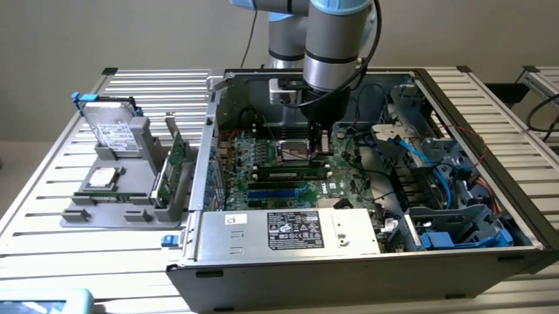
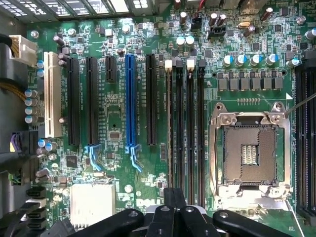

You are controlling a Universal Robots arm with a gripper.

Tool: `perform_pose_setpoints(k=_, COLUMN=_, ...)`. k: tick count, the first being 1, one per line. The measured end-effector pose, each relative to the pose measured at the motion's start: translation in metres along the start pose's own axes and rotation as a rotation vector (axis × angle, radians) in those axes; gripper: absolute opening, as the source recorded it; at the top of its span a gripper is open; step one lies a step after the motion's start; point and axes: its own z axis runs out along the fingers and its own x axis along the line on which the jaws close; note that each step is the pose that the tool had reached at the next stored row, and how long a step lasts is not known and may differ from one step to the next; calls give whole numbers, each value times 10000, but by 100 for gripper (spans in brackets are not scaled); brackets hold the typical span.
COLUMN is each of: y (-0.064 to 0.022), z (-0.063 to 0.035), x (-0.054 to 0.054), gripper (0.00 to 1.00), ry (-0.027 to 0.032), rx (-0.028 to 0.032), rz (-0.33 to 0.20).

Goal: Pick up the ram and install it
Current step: 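Press down the ram until it locks into place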

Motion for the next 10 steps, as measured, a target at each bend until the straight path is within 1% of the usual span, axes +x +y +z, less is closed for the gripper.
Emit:
perform_pose_setpoints(k=4, y=24, z=2, x=0, gripper=11, ry=-1, rx=0, rz=0)
perform_pose_setpoints(k=10, y=25, z=22, x=-2, gripper=11, ry=-2, rx=1, rz=-1)
